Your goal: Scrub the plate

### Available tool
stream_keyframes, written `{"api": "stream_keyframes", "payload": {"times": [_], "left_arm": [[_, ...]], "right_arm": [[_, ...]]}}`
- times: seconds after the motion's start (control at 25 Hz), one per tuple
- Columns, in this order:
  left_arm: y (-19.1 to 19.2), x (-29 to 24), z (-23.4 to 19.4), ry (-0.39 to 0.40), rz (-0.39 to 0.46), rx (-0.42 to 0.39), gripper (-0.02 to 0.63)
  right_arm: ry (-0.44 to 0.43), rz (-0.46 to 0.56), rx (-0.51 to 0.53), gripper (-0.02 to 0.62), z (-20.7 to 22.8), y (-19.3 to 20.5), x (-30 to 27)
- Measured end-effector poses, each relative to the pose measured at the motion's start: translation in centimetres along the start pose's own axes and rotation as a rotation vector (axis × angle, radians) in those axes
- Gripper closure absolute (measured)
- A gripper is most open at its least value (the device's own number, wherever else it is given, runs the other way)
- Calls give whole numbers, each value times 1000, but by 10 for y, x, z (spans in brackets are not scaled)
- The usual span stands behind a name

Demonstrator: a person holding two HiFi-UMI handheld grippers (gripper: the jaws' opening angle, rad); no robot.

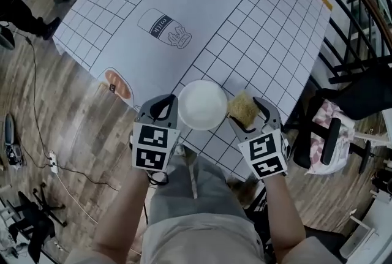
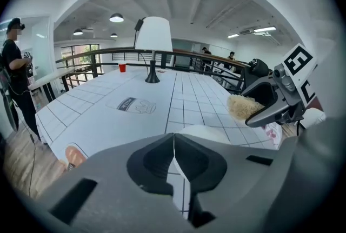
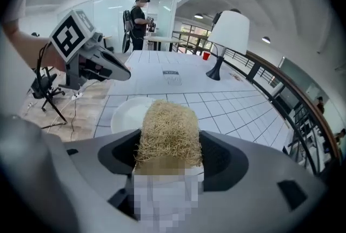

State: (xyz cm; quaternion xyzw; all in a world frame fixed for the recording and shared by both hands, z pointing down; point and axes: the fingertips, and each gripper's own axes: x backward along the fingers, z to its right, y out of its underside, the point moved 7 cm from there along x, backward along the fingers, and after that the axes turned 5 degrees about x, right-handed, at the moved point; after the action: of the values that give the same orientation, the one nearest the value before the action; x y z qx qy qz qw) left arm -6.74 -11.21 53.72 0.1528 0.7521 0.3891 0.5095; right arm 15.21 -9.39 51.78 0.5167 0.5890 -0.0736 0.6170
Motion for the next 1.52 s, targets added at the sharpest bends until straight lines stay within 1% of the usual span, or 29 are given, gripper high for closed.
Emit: {"api": "stream_keyframes", "payload": {"times": [0.16, 0.32, 0.48, 0.56, 0.64, 0.76, 0.92, 1.0, 1.12, 1.28, 1.36, 1.52], "left_arm": [[-38, 36, 8, 10, 67, -33, 591], [-75, 76, 18, 9, 134, -89, 591], [-122, 115, 23, -4, 253, -170, 591], [-142, 137, 27, -4, 328, -173, 591], [-160, 160, 31, 1, 403, -154, 591], [-181, 191, 34, 7, 493, -132, 591], [-204, 233, 43, -54, 606, -179, 591], [-211, 252, 48, -63, 647, -187, 591], [-220, 276, 56, -64, 682, -202, 591], [-228, 302, 66, -56, 720, -227, 591], [-234, 312, 70, -56, 742, -234, 591], [-241, 330, 79, -60, 796, -257, 591]], "right_arm": [[-5, 84, -67, 275, 10, -28, 32], [57, 159, -32, 275, 21, -65, 76], [116, 262, -7, 275, 34, -104, 112], [129, 306, -12, 275, 36, -118, 131], [135, 346, -23, 275, 36, -132, 149], [143, 410, -21, 275, 34, -152, 173], [158, 501, 6, 275, 28, -176, 210], [159, 561, 5, 275, 26, -187, 230], [139, 634, 17, 275, 21, -203, 257], [79, 762, 22, 275, 11, -226, 299], [84, 824, 38, 275, 9, -235, 319], [127, 920, 68, 275, 7, -242, 345]]}}
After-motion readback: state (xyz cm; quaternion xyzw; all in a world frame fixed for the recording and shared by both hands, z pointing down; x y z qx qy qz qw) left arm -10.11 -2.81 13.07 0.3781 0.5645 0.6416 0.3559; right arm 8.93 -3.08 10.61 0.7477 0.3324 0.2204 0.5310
